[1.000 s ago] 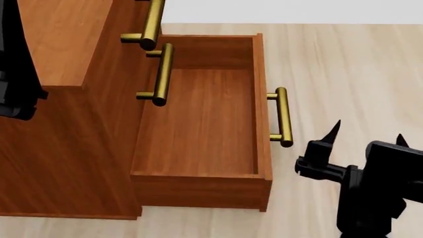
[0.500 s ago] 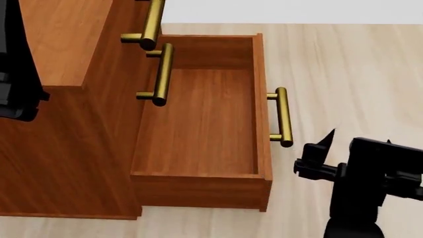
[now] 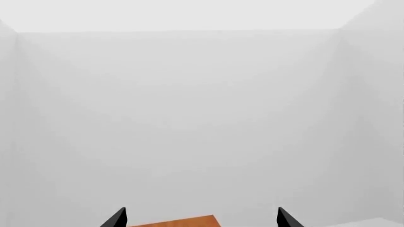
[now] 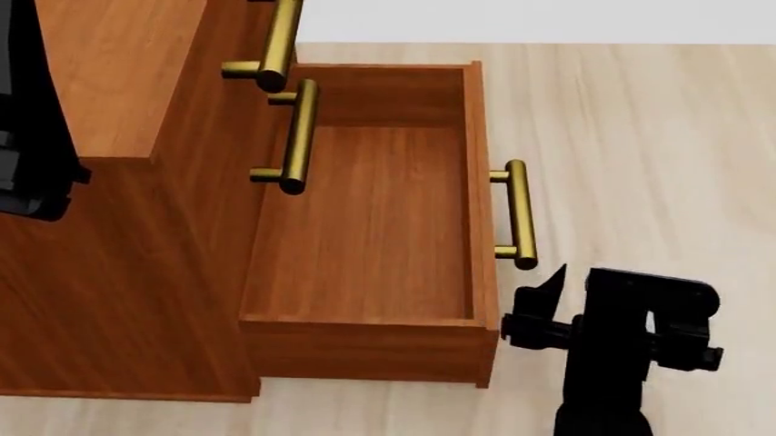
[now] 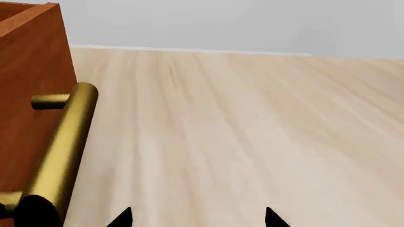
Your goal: Close the bottom drawer of the cabinet and open the top drawer.
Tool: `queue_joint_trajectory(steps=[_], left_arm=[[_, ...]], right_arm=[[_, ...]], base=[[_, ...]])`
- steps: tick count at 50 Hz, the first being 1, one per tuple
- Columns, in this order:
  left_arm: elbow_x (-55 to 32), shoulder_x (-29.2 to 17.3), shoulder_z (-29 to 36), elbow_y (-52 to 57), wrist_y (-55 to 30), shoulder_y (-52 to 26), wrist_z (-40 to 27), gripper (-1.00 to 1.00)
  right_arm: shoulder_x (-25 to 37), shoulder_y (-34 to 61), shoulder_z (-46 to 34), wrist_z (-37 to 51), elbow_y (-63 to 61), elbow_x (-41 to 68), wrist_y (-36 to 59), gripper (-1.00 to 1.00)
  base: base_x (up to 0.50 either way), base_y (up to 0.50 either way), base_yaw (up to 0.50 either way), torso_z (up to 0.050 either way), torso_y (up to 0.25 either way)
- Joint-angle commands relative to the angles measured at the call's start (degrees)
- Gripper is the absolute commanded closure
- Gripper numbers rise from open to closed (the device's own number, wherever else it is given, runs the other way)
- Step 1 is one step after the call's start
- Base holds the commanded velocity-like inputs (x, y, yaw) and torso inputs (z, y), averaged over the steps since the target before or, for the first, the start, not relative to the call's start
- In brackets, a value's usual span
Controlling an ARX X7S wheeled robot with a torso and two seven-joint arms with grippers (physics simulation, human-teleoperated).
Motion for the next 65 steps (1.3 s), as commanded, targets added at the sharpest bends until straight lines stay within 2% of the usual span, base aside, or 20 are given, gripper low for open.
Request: queue_joint_trajectory(steps=[1,9,25,36,41,47,58,65], left_arm=[[-0.59,-0.23,-0.16,0.47,-0.41,-0.37,-0.36,-1.00],[-0.93,-0.42,-0.26,0.79,-0.63,-0.53,-0.63,-1.00],[-1.11,-0.48,0.24,0.54,-0.33,-0.68,-0.84,-1.00],[-1.79,-0.90,-0.13,1.00,-0.82,-1.03,-1.12,-1.00],[-2.08,-1.28,-0.56,1.45,-0.95,-0.70,-1.31,-1.00],[-2.71,-1.77,-1.23,2.19,-1.51,-0.66,-1.62,-1.00],[-3.91,-3.19,-3.26,3.35,-2.34,-0.19,-2.06,-1.00],[-4.76,-3.98,-4.49,4.23,-2.96,0.02,-2.43,-1.00]], right_arm=[[-2.12,2.50,-1.40,-1.52,7.39,-0.86,-3.73,-1.00],[-3.54,3.39,-2.45,-2.85,9.88,-1.25,-5.07,-1.00],[-6.65,-0.13,-5.57,-5.45,1.80,-1.06,-0.91,-1.00],[-9.80,0.77,-10.24,-6.09,1.72,0.50,-0.40,-1.00],[-9.86,2.15,-17.19,-4.87,2.29,5.67,-0.70,-1.00],[-9.93,5.45,-30.04,-3.30,6.53,16.89,-3.75,-1.00],[-9.98,11.55,-62.21,0.59,8.42,45.75,-9.94,-1.00],[-9.98,13.83,-74.89,2.33,6.38,56.71,-12.54,-1.00]], base=[[0.00,0.00,0.00,0.000,0.000],[0.00,0.00,0.00,0.000,0.000],[0.00,0.00,0.00,0.000,0.000],[0.00,0.00,0.00,0.000,0.000],[0.00,0.00,0.00,0.000,0.000],[0.00,0.00,0.00,0.000,0.000],[0.00,0.00,0.00,0.000,0.000],[0.00,0.00,0.00,0.000,0.000]])
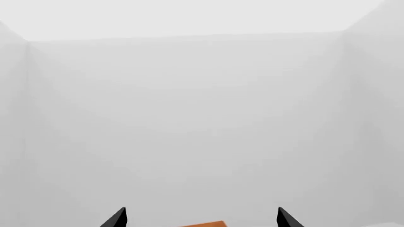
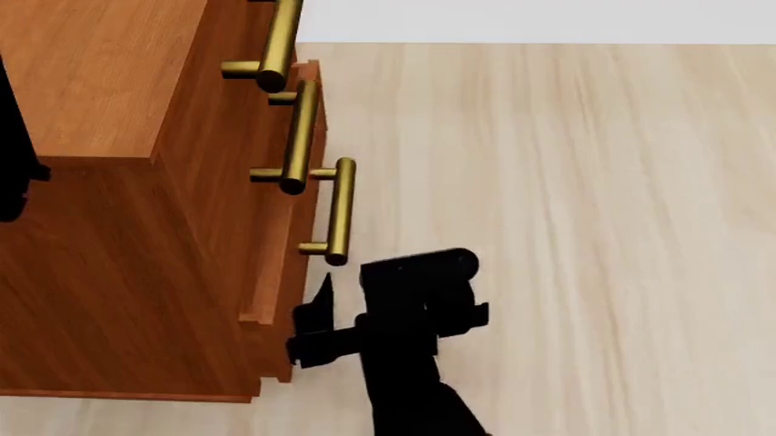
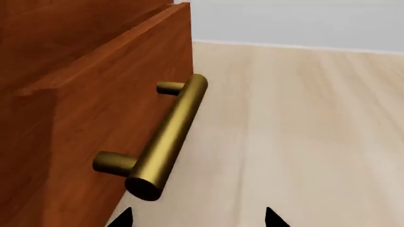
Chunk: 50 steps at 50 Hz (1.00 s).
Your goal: Close the bottom drawer of the cabinet and open the top drawer.
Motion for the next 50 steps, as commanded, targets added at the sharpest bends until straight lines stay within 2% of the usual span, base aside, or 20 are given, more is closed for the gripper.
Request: queue_joint_trajectory(steps=[1,9,33,50], left_arm=[[-1.31,-1.24,-1.87,1.30,-0.97,0.26,-0.56,-1.00],[-1.70,-1.53,-2.10,1.54,-1.21,0.05,-0.83,-1.00],[-1.57,-1.24,-0.39,0.89,-0.90,-1.08,-1.21,-1.00],[0.13,0.13,2.61,-1.61,1.67,-1.51,-0.67,-1.00]], right_arm=[[-0.68,4.56,-23.29,2.80,-2.17,18.96,-4.23,-1.00],[-0.69,5.34,-26.16,3.33,-4.48,21.21,-4.39,-1.00],[-0.59,5.76,-26.49,0.04,-7.06,23.28,-5.00,-1.00],[21.91,3.50,-28.14,18.18,-39.84,20.23,-6.07,-1.00]], base=[[0.00,0.00,0.00,0.000,0.000],[0.00,0.00,0.00,0.000,0.000],[0.00,0.00,0.00,0.000,0.000],[0.00,0.00,0.00,0.000,0.000]])
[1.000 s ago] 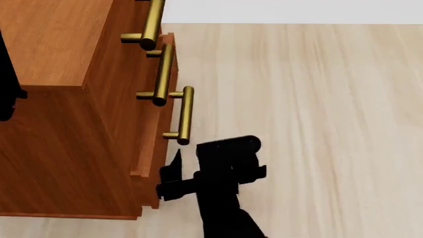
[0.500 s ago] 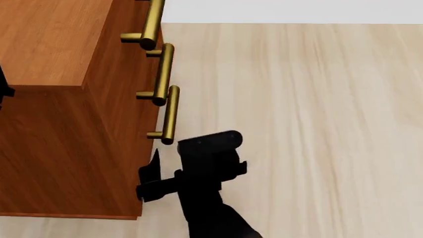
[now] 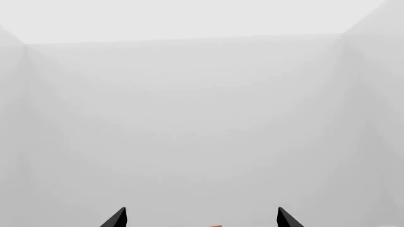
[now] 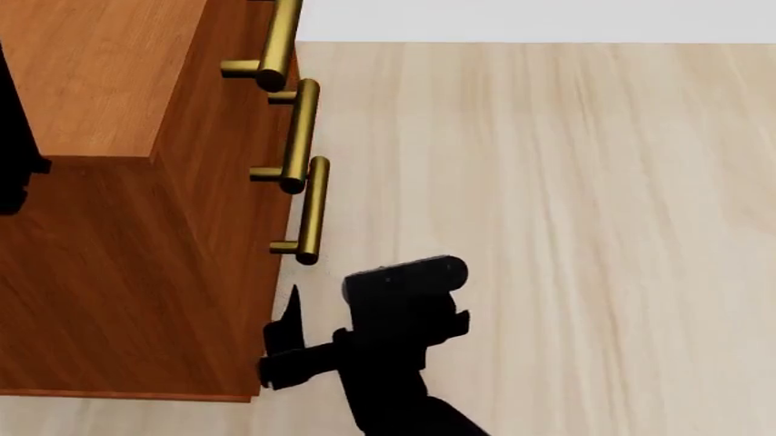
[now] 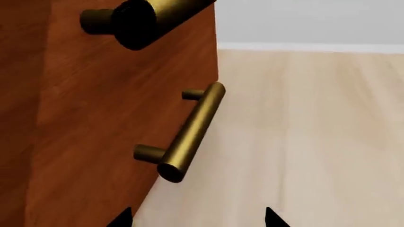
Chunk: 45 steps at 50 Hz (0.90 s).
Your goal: Close the bottom drawer of the cabinet and open the top drawer.
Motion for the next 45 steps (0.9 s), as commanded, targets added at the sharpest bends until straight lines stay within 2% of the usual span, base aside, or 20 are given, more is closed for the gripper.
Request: queue_joint_trajectory(steps=[1,11,26,30,36,45], left_arm=[[0.81,0.82,1.63,-1.49,1.60,-0.18,0.34,-1.00],[1.06,1.08,2.30,-1.99,2.39,-0.28,0.42,-1.00],[0.40,0.91,2.50,-1.17,1.54,-1.03,-0.29,-1.00],[0.39,0.98,2.85,-1.14,1.43,-1.21,-0.41,-1.00],[0.52,1.09,3.45,-1.09,1.32,-1.96,-0.55,-1.00],[0.13,0.98,3.80,-0.79,0.70,-2.71,-0.83,-1.00]], right_arm=[[12.33,-0.73,-1.19,9.73,-19.51,-2.29,-0.59,-1.00],[20.89,-2.92,2.73,15.37,-32.50,0.52,-5.67,-1.00],[27.95,-2.04,10.10,18.62,-47.86,9.90,-10.32,-1.00],[28.97,-1.80,11.62,20.66,-50.57,11.92,-11.03,-1.00],[29.34,-2.24,15.14,18.98,-54.06,17.36,-14.04,-1.00],[27.22,-0.25,19.57,18.20,-57.28,26.12,-15.08,-1.00]], base=[[0.00,0.00,0.00,0.000,0.000],[0.00,0.00,0.00,0.000,0.000],[0.00,0.00,0.00,0.000,0.000],[0.00,0.00,0.00,0.000,0.000],[0.00,0.00,0.00,0.000,0.000],[0.00,0.00,0.00,0.000,0.000]])
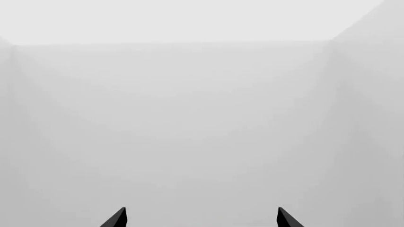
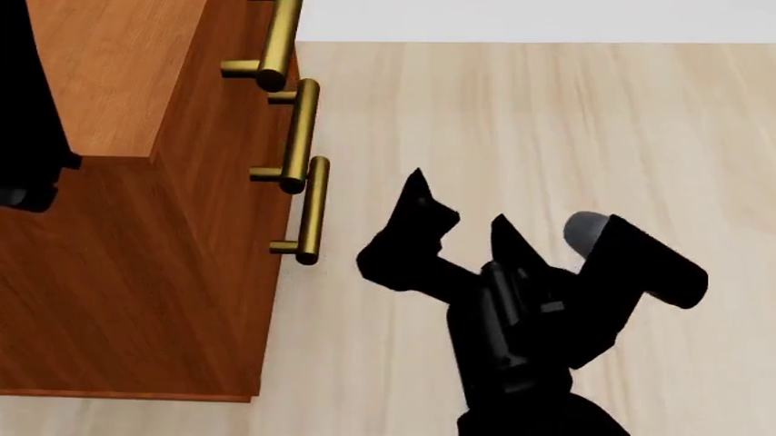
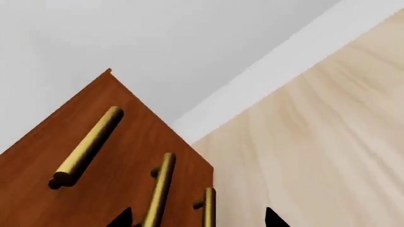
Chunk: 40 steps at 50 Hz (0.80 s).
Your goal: Close the bottom drawer of the cabinet and open the top drawer.
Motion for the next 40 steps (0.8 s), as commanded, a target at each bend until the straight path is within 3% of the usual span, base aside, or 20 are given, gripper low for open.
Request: queue_joint_trajectory(steps=[1,17,40], left_arm=[[-0.31,-0.06,0.49,0.31,-0.52,-0.86,-0.35,-1.00],[-0.40,-0.24,0.77,0.12,-0.04,-0.78,-0.52,-1.00],[-1.37,-1.30,0.03,1.27,-0.32,-0.06,-1.22,-1.00]], right_arm=[[-0.48,1.56,5.24,-0.12,-5.82,9.10,-2.12,-1.00],[-4.81,2.38,11.84,0.37,-11.59,20.25,-5.26,-1.00],[-11.56,7.05,14.24,-3.80,-3.88,29.91,-0.47,-1.00]], base=[[0.00,0.00,0.00,0.000,0.000],[0.00,0.00,0.00,0.000,0.000],[0.00,0.00,0.00,0.000,0.000]])
